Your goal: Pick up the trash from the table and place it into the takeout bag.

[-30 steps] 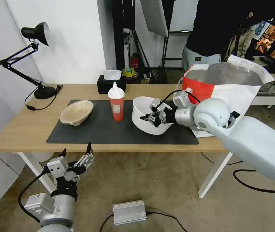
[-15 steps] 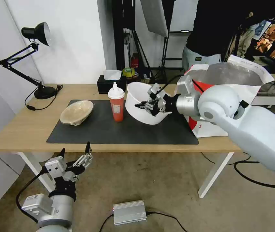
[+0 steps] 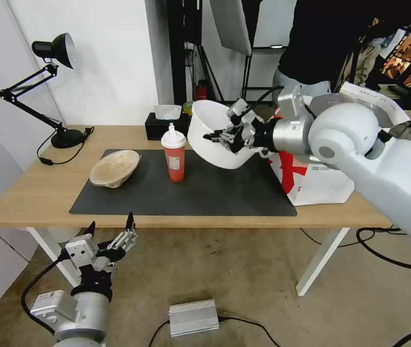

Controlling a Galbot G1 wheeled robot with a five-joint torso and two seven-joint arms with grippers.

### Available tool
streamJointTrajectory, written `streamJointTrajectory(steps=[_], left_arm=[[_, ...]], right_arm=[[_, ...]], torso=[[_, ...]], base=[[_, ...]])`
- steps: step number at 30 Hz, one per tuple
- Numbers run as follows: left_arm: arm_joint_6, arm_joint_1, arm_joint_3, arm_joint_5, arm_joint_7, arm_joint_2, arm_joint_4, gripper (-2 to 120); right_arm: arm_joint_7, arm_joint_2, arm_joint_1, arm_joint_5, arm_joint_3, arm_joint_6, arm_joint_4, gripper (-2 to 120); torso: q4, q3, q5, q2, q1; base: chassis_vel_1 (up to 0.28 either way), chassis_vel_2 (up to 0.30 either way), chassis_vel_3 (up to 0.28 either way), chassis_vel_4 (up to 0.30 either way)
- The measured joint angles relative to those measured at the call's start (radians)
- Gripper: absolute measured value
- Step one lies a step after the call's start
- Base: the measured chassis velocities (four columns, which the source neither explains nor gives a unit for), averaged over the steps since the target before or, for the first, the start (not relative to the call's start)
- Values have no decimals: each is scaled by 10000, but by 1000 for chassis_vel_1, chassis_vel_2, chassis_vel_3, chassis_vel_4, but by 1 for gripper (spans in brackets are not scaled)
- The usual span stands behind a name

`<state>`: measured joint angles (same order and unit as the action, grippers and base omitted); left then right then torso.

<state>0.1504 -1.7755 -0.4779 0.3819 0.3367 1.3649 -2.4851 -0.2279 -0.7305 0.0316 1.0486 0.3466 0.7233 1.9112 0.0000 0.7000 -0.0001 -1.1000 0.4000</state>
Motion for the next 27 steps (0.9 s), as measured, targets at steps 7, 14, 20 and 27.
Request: streamJointTrajectory(steps=[7, 14, 20, 27], left_arm=[[0, -14, 22, 6, 5, 68, 6, 100], [0, -31, -15, 32, 7, 51, 5, 100], [0, -74, 17, 36, 14, 56, -26, 100], [-2, -58, -1, 70, 25, 93, -47, 100]], right_arm=[[72, 35, 532, 159, -49, 0, -213, 0], [122, 96, 901, 304, -153, 0, -484, 0], [161, 139, 1223, 403, -359, 3, -1006, 0], [179, 215, 1266, 427, -562, 6, -1393, 0]], torso=[[1, 0, 1, 0, 0], [0, 0, 1, 0, 0], [0, 0, 1, 0, -1], [0, 0, 2, 0, 0]], base=[[0, 0, 0, 0], [0, 0, 0, 0], [0, 0, 0, 0], [0, 0, 0, 0]])
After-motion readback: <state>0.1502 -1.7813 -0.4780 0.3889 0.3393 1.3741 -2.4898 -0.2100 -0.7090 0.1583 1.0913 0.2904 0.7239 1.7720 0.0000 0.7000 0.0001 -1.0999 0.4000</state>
